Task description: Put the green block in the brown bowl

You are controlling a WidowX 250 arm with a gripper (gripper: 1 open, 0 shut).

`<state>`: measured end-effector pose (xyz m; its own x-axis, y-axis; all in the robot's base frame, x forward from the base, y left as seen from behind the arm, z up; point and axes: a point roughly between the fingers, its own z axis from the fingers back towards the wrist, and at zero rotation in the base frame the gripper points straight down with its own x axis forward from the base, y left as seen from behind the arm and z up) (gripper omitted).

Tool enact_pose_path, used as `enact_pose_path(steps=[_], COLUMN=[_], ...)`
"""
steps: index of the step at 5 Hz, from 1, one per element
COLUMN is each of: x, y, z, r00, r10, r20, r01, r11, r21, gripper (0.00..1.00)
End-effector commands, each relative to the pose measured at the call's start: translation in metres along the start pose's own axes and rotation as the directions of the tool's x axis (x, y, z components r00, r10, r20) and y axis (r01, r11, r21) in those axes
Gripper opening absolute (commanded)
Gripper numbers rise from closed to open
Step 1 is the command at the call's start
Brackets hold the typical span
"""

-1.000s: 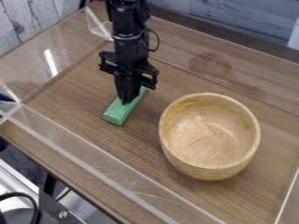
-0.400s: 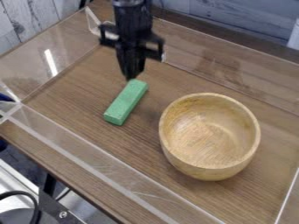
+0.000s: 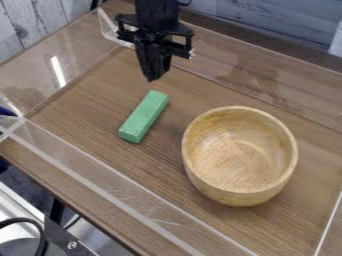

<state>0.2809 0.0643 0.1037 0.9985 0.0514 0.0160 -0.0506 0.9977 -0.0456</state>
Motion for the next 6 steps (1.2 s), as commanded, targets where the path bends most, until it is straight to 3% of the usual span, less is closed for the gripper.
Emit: enact_pose_path(steps=[1,5,6], x=[0.005,-0.006,-0.006], y=[0.009,0.027,0.029], z=[-0.002,-0.059,-0.067], r00=[1.0,0.999,0.999], r10=[0.007,0.015,0.023], r20=[0.022,-0.029,-0.038], r01=[-0.008,-0.013,-0.02], r11=[1.0,0.998,0.997], r21=[0.023,0.069,0.071], gripper=[1.0,1.0,0.0])
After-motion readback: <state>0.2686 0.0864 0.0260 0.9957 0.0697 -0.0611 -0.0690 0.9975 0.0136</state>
